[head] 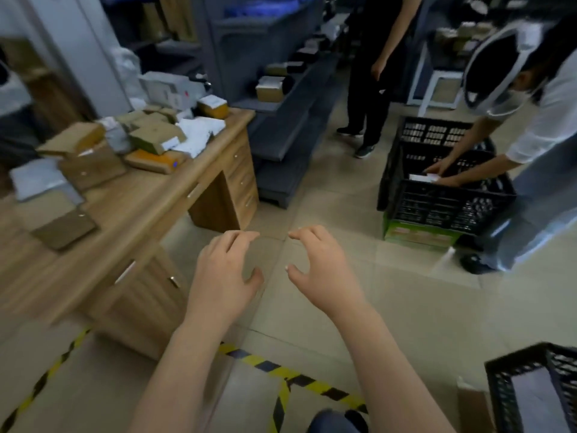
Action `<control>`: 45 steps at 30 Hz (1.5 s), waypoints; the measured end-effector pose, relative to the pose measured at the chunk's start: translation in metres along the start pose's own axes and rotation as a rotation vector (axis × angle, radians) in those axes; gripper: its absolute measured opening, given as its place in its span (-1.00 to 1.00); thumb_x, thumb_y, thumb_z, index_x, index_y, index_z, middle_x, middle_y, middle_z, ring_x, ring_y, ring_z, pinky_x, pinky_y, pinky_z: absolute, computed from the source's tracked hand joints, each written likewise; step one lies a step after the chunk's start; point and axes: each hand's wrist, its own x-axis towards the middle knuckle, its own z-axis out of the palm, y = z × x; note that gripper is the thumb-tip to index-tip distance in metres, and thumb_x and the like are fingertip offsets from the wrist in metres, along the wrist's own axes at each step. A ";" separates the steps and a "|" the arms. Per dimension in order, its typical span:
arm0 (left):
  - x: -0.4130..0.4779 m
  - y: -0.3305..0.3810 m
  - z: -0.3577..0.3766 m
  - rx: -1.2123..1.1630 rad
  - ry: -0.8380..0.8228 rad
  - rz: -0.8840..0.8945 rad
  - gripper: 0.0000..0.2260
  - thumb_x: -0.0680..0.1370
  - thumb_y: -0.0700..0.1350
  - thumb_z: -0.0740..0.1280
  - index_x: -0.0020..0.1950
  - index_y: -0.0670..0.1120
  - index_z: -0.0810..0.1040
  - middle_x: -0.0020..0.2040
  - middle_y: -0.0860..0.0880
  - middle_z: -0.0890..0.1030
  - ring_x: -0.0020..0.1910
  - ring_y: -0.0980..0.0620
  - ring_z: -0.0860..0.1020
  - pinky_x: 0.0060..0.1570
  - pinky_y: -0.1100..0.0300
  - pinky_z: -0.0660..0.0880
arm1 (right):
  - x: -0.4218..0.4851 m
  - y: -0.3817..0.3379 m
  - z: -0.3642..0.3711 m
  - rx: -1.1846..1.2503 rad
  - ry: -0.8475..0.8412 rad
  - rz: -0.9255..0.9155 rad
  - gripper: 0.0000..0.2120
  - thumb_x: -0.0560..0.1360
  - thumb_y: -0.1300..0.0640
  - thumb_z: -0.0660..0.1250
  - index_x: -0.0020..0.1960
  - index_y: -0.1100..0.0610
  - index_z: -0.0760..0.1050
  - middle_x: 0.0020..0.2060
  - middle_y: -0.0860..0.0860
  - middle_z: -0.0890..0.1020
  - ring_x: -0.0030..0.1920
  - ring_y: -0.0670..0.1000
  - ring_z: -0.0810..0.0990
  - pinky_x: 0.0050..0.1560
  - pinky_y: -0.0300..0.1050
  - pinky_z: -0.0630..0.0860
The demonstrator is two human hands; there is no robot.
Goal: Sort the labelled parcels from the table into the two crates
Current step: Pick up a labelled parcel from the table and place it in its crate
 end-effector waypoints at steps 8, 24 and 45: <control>0.058 -0.066 -0.009 0.054 0.075 -0.182 -0.54 0.44 -0.09 0.46 0.32 0.03 0.46 0.19 0.08 0.47 0.20 0.05 0.43 0.19 0.14 0.31 | 0.111 -0.022 0.045 0.039 -0.088 -0.153 -0.48 0.47 0.11 0.43 0.39 0.01 0.39 0.27 -0.08 0.42 0.31 -0.05 0.39 0.36 -0.03 0.37; 0.191 -0.152 -0.016 0.146 0.268 -0.555 -0.55 0.47 -0.08 0.42 0.34 0.06 0.43 0.26 0.10 0.44 0.29 0.06 0.37 0.29 0.08 0.29 | 0.336 -0.051 0.100 0.057 -0.303 -0.478 -0.50 0.46 0.08 0.43 0.38 -0.01 0.41 0.25 -0.10 0.43 0.28 -0.08 0.38 0.31 -0.12 0.38; 0.162 -0.431 -0.120 0.201 0.338 -0.758 -0.57 0.42 -0.13 0.45 0.28 -0.04 0.50 0.17 0.02 0.50 0.20 -0.02 0.41 0.12 0.12 0.24 | 0.426 -0.264 0.302 0.063 -0.472 -0.603 -0.49 0.46 0.09 0.43 0.38 -0.02 0.39 0.25 -0.08 0.44 0.30 -0.04 0.39 0.25 -0.15 0.36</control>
